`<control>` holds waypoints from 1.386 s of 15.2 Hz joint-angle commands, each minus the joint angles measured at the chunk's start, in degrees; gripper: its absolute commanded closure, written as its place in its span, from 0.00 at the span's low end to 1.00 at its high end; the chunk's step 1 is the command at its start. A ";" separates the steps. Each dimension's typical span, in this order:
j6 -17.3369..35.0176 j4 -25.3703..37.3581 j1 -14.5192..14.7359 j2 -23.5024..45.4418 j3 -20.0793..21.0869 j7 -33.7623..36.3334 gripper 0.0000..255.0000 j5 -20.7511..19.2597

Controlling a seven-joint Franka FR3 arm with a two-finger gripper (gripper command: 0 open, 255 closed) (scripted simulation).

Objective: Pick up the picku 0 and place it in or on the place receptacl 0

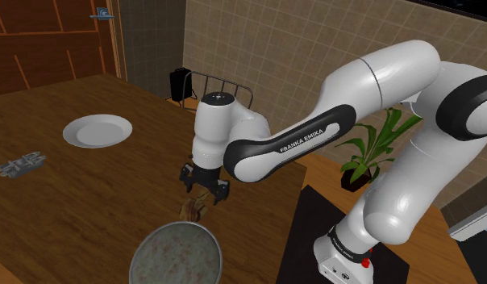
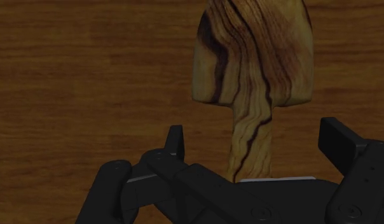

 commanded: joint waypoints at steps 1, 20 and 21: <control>0.05 -0.02 0.00 0.03 -0.01 0.01 0.00 -0.02; -5.14 2.15 -0.30 -3.66 0.13 -1.98 1.00 2.75; -5.89 2.51 -0.33 -4.13 0.12 -2.22 1.00 3.08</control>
